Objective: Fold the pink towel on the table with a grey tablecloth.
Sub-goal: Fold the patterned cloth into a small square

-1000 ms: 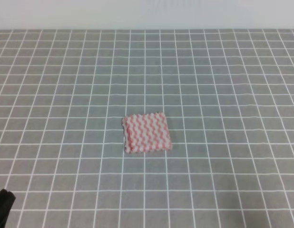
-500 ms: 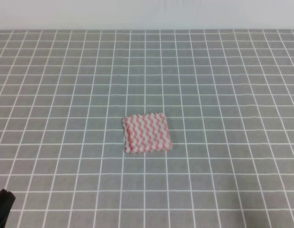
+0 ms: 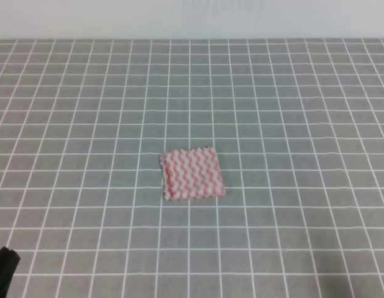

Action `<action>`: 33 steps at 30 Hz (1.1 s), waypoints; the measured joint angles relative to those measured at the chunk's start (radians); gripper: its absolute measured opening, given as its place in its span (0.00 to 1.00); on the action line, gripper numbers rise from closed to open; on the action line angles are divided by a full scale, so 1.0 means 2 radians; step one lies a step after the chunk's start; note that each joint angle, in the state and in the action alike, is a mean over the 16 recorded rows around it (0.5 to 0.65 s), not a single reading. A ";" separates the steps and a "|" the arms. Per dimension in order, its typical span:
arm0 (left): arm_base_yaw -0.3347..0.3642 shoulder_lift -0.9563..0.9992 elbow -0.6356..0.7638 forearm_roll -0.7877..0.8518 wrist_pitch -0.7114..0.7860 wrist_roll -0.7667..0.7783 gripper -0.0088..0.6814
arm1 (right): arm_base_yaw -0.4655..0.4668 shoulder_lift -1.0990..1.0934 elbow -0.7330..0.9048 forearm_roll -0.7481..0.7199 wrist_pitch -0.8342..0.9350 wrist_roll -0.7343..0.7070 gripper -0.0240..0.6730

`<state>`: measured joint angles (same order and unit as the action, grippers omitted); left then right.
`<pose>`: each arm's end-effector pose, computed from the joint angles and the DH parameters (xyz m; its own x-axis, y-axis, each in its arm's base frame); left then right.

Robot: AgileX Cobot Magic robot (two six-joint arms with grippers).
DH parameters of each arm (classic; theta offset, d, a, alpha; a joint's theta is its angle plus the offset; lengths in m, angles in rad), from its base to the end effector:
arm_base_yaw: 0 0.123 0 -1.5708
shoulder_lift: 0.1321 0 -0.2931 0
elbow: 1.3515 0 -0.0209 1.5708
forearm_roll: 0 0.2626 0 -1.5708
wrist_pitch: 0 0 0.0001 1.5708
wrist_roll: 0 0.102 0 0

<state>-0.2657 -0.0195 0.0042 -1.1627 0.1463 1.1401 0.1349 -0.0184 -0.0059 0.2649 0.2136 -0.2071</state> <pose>0.0628 -0.0313 0.2080 0.0352 -0.0288 -0.9990 0.3899 0.9208 -0.0128 0.0674 0.0149 0.1965 -0.1036 0.0384 -0.9939 -0.1839 0.9813 0.0570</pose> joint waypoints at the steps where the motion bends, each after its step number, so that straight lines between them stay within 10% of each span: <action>1: 0.000 0.000 0.000 0.000 0.000 0.000 0.01 | 0.000 0.000 0.001 -0.008 0.005 0.007 0.01; 33: 0.008 0.001 0.000 0.104 -0.022 -0.073 0.01 | 0.000 -0.002 0.011 -0.049 0.044 0.047 0.01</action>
<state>-0.2487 -0.0175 0.0045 -0.9546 0.1022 0.9944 0.1354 -0.0225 0.0165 0.1676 0.3019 -0.1135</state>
